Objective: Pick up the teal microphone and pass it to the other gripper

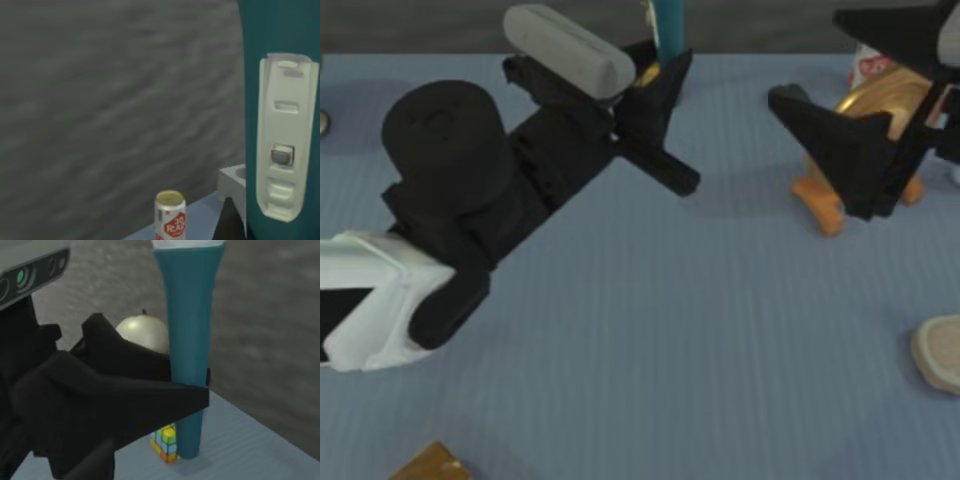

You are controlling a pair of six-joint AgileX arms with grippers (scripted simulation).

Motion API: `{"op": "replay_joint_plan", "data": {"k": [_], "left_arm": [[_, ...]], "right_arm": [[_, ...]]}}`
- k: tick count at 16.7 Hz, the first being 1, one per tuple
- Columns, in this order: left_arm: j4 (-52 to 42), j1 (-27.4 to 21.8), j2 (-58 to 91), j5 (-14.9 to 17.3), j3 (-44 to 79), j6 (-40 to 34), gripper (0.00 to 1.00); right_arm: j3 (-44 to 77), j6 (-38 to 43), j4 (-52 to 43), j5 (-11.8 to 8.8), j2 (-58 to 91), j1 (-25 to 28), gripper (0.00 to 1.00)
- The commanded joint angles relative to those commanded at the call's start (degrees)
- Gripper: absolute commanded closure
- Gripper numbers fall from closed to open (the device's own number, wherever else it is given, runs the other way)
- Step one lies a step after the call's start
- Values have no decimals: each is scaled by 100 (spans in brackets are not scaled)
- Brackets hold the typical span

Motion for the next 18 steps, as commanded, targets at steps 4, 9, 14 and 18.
{"op": "replay_joint_plan", "data": {"k": [4,9,14,18], "left_arm": [[0,0,0,0,0,0,100],[0,0,0,0,0,0,100],[0,0,0,0,0,0,100],[0,0,0,0,0,0,100]], "right_arm": [[456,-55,284,-360,654,188,0],[450,-54,282,-363,657,166,0],[1025,-43,386,-34,1308,530,0],[1809,-27,505,486,2230,1031,0]]}}
